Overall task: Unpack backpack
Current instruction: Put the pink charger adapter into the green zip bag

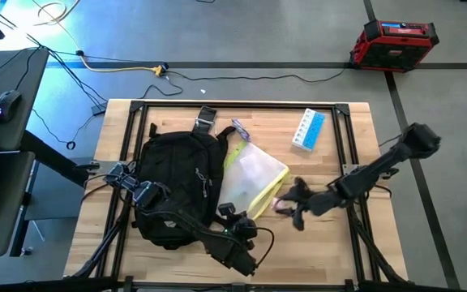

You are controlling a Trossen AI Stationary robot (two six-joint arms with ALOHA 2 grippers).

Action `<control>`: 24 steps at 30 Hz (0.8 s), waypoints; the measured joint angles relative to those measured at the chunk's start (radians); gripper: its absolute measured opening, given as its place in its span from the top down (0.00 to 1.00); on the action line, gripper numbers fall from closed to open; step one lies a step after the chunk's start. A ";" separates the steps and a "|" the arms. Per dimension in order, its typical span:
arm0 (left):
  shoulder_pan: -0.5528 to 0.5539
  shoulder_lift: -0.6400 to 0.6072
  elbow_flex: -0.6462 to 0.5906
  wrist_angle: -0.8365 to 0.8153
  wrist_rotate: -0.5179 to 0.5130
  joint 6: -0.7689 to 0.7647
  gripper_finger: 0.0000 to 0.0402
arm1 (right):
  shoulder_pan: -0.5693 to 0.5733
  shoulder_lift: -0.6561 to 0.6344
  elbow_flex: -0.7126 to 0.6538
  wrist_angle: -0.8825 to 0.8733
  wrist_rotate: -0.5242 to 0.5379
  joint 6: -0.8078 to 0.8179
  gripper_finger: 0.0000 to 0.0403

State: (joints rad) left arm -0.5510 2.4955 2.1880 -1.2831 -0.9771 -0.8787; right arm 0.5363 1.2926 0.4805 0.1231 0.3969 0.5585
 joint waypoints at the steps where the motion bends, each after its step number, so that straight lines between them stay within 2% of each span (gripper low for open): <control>1: 0.000 -0.002 0.000 0.001 -0.001 0.000 1.00 | -0.005 0.050 0.028 0.002 -0.021 -0.023 0.59; 4: -0.003 -0.005 0.000 0.008 -0.010 -0.010 1.00 | -0.034 0.188 0.095 0.017 -0.019 -0.050 0.59; 9: -0.018 -0.005 0.000 0.069 -0.030 0.006 1.00 | -0.136 0.361 0.182 0.083 0.066 -0.101 0.59; 13: -0.033 -0.005 0.000 0.101 -0.058 0.020 1.00 | -0.245 0.435 0.211 0.156 0.077 -0.151 0.59; 19: -0.032 -0.005 0.000 0.107 -0.064 0.024 1.00 | -0.388 0.486 0.214 0.290 0.010 -0.161 0.59; 21: -0.027 -0.005 0.000 0.107 -0.063 0.023 1.00 | -0.417 0.488 0.214 0.290 -0.047 -0.184 0.49; 24: -0.023 -0.005 0.000 0.108 -0.057 0.023 1.00 | -0.443 0.480 0.214 0.269 -0.165 -0.185 0.26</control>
State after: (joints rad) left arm -0.5735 2.4901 2.1880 -1.1748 -1.0336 -0.8559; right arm 0.0937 1.7730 0.6941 0.3920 0.2315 0.3738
